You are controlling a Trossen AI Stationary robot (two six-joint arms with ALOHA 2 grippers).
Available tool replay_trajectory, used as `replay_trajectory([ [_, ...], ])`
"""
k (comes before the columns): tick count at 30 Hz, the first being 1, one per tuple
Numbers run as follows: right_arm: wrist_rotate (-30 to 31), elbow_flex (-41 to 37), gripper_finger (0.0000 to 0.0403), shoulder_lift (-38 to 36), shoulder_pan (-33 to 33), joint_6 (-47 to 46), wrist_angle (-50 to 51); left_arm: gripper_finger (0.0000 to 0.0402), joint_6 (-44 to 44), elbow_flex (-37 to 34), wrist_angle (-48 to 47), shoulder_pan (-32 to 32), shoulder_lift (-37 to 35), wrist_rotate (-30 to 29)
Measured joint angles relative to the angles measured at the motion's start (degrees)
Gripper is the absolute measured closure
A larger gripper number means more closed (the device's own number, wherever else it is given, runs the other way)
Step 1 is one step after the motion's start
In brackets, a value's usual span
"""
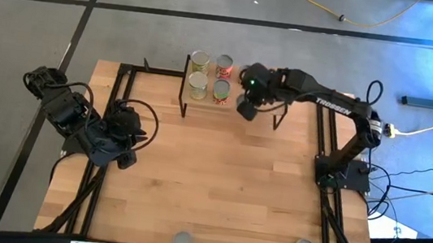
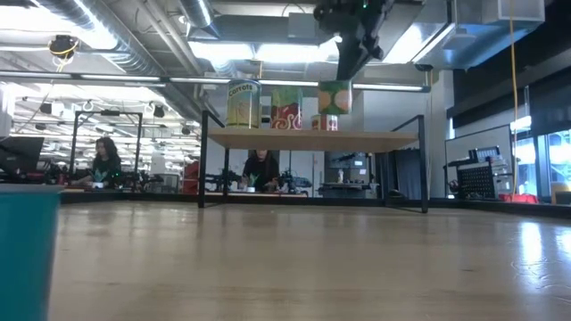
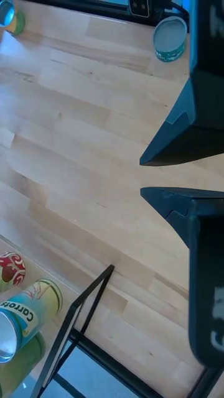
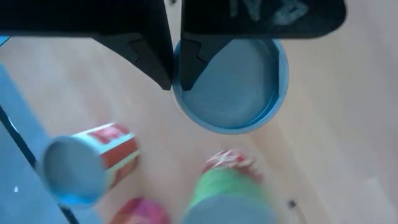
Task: Pick and place cans onto a shelf
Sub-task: Put the canned peaches on the shelf
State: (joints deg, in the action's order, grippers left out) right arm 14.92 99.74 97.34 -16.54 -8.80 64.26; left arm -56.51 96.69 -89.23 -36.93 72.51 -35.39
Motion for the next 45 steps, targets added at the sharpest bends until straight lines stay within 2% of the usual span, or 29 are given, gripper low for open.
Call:
replay_trajectory([
  [10, -1.1, 0.0, 0.0390, -1.5, -3.6, 3.7, 0.0, 0.0343, -0.1, 0.0, 0.2, 0.0, 0.0, 0.0],
  [21, 0.0, 0.0, 0.0390, -6.7, -4.0, 3.6, 11.7, 0.0343, -0.1, 0.0, 0.2, 0.0, 0.0, 0.1],
  [27, -1.9, 0.0, 0.0390, -9.8, -4.0, 3.5, 15.7, 0.0343, 0.1, 0.0, 0.2, 0.0, 0.0, 0.1],
  [32, -4.2, 0.0, 0.0390, -10.3, -4.0, 3.4, 15.1, 0.0343, 0.1, 0.0, 0.2, 0.0, 0.0, 0.1],
  [39, -7.6, 0.0, 0.0390, -8.1, -3.9, 5.5, 8.4, 0.0343, 0.1, 0.0, 0.2, 0.0, 0.0, 0.1],
  [45, -7.7, 0.0, 0.0390, -5.0, -4.3, 6.8, 2.9, 0.0343, 0.1, 0.0, 0.2, 0.0, 0.0, 0.1],
])
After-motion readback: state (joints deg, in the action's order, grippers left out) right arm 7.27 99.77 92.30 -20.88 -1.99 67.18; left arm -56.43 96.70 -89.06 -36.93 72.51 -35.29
